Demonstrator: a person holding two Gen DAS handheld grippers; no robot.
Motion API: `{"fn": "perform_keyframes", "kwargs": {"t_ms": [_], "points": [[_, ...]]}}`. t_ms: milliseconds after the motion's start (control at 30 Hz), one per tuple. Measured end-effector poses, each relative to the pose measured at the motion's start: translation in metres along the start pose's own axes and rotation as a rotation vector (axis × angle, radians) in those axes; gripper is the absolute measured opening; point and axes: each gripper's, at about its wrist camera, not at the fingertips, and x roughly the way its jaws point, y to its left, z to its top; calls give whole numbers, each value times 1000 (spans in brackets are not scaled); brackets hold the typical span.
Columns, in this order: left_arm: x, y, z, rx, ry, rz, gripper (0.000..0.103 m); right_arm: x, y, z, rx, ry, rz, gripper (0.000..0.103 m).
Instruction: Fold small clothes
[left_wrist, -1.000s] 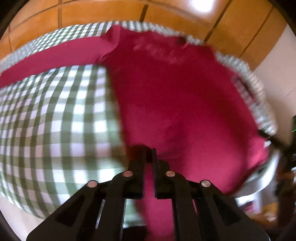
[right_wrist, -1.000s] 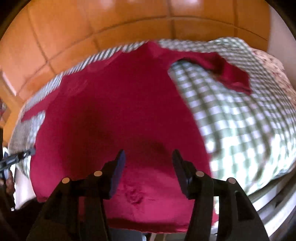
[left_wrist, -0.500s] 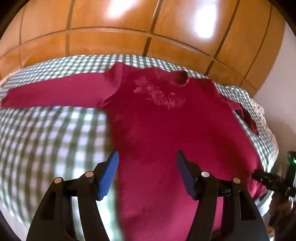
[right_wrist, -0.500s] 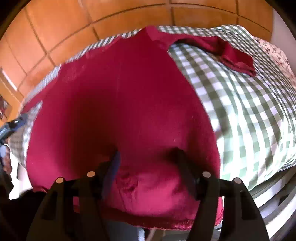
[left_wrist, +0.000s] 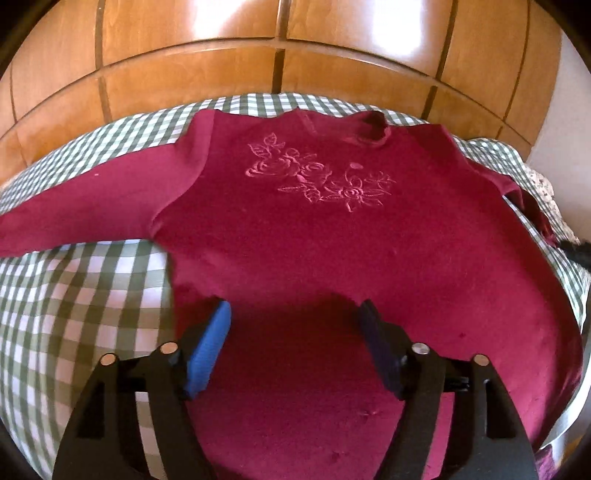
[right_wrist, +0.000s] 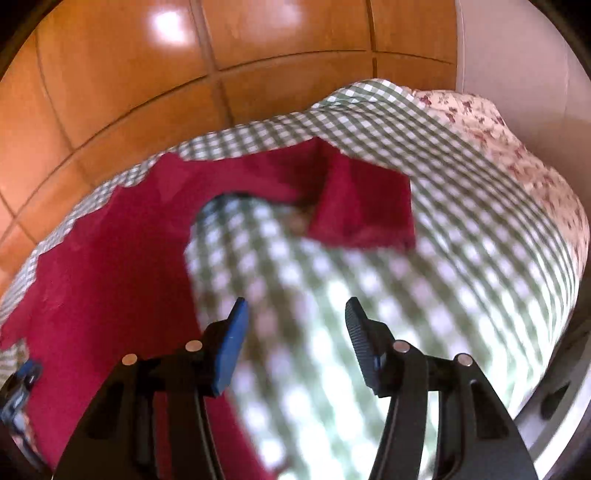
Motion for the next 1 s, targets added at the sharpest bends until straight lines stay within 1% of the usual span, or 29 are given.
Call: {"fn": "perform_keyframes", "kwargs": {"t_ms": [67, 100, 133, 167, 233, 300, 333, 433, 533, 633, 700, 733, 767, 800, 867, 900, 967, 1000], "points": [[1, -2, -1, 9, -4, 2, 78, 22, -1, 14, -30, 8, -63, 54], [2, -3, -1, 14, -3, 2, 79, 35, -4, 20, -50, 25, -100, 46], [4, -4, -1, 16, -2, 3, 79, 46, -8, 27, -64, 41, -141, 32], [5, -3, -1, 14, 0, 0, 79, 56, -13, 34, -70, 53, -188, 0], [5, -1, -1, 6, 1, -8, 80, 53, -34, 50, -36, 2, -233, 2], [6, 0, -1, -1, -2, -14, 81, 39, -57, 72, -15, -74, -312, 0], [7, -1, -1, -2, -3, -13, 81, 37, -65, 81, -9, -95, -336, 0], [9, -3, -1, 6, -1, -7, 83, 30, -98, 112, 7, -146, -451, 0], [11, -5, 0, 9, 5, 1, 85, 40, -132, 139, 38, -148, -552, 0], [13, -6, 1, 14, 9, 11, 85, 56, -160, 154, 111, -109, -600, 0], [13, -7, 1, 17, 13, 17, 85, 63, -169, 155, 131, -109, -633, 0], [13, -7, 1, 17, 13, 19, 85, 64, -174, 153, 159, -113, -627, 0], [14, -8, 1, 18, 15, 22, 85, 63, -177, 149, 202, -112, -595, 3], [14, -7, 2, 18, 16, 23, 85, 61, -183, 143, 263, -107, -536, 24], [13, -7, 3, 15, 20, 21, 85, 54, -187, 131, 317, -115, -461, 54], [13, -6, 3, 12, 21, 21, 85, 49, -183, 123, 313, -123, -444, 55], [12, -6, 4, 12, 24, 24, 85, 42, -173, 109, 294, -112, -399, 55], [11, -6, 5, 11, 24, 24, 85, 34, -168, 100, 291, -107, -364, 58]]}}
